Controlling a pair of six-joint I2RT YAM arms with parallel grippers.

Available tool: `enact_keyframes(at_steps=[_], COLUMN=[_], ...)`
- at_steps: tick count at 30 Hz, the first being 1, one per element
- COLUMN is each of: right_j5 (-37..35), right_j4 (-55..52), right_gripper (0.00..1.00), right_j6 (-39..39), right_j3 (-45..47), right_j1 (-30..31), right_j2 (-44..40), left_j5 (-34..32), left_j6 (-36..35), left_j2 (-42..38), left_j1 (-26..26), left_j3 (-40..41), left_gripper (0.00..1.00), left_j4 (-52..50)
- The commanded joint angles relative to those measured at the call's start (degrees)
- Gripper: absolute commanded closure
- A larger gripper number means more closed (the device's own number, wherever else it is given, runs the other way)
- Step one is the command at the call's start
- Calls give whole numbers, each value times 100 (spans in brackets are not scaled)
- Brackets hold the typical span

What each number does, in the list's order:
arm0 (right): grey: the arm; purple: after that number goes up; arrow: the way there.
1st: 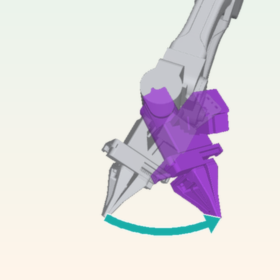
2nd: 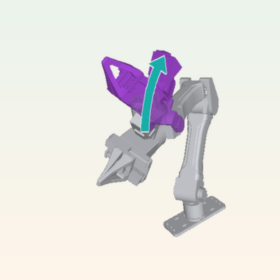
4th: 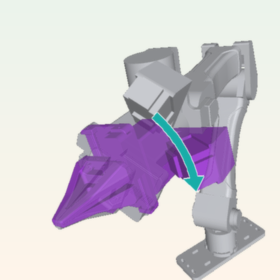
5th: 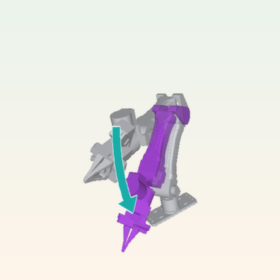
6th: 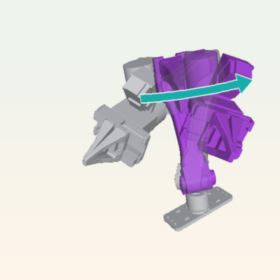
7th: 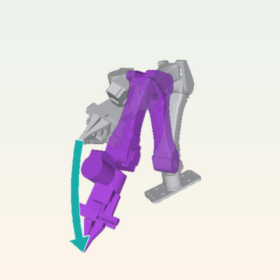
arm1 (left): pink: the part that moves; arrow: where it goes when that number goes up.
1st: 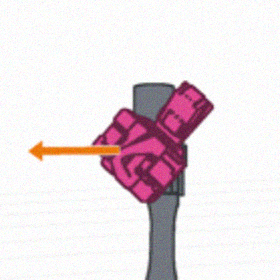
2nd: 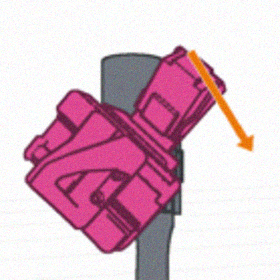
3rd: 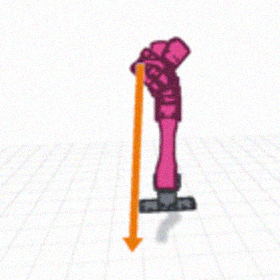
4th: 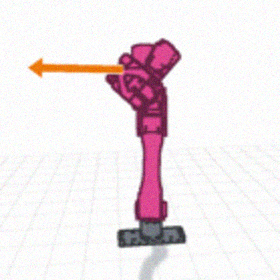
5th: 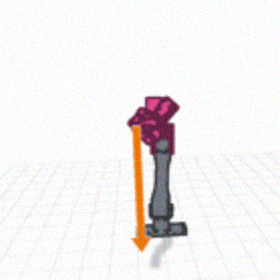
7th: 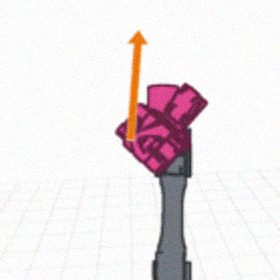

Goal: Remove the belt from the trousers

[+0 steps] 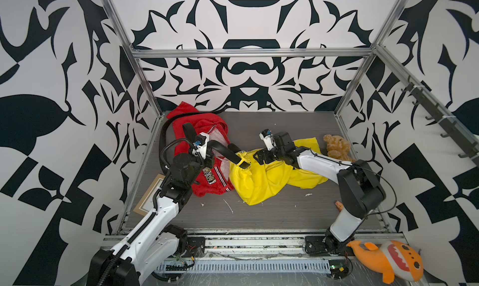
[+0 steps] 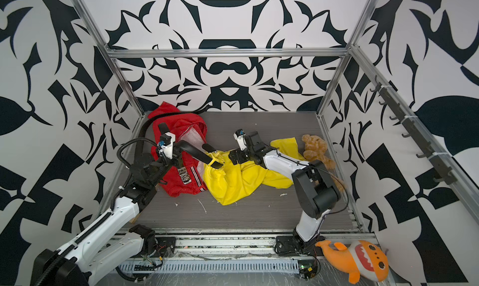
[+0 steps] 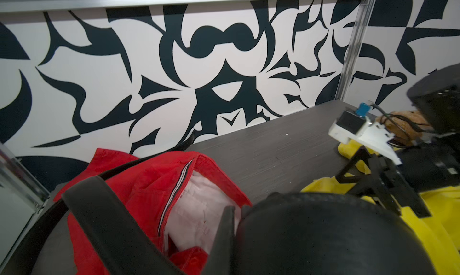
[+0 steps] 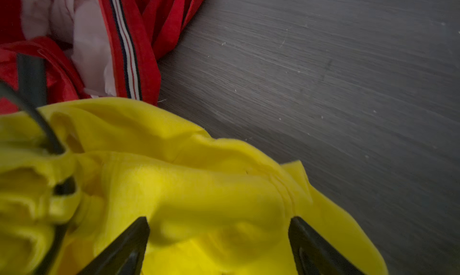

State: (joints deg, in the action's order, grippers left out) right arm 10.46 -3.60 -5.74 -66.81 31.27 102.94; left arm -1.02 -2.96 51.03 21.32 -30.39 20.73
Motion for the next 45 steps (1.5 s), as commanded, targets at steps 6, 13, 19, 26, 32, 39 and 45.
enact_keyframes(at_steps=[6, 13, 19, 26, 32, 39, 45], right_j5=[-2270, -2018, -981, 875, 1046, 1607, 1817], right_j4=[-1786, -2344, -2359, -1961, -2297, -2663, -2705], right_gripper=[21, 32, 28, 20, 19, 19, 18], right_j6=[398, -467, -208, 241, 1323, 1933, 1986], right_j3=[-465, 285, 461, 9, -574, -886, -960], right_j1=[38, -1031, -1430, -1033, -159, 22, 187], right_j2=[836, -126, -950, -1651, -990, -342, 48], left_j5=[-771, -879, -884, -1078, -1196, -1296, -1321], left_j6=[792, 1163, 1114, 1132, 1117, 1086, 1055], left_j2=[-1032, -1433, -1073, -887, -1119, -1338, -1317], left_j1=[-23, 26, 422, 1070, 1167, 1177, 1179], left_j3=[218, 358, 323, 487, 585, 602, 630], left_gripper=[100, 100, 100, 100, 100, 100, 100], left_j4=[-1750, -2493, -2617, -2645, -2779, -2908, -2904])
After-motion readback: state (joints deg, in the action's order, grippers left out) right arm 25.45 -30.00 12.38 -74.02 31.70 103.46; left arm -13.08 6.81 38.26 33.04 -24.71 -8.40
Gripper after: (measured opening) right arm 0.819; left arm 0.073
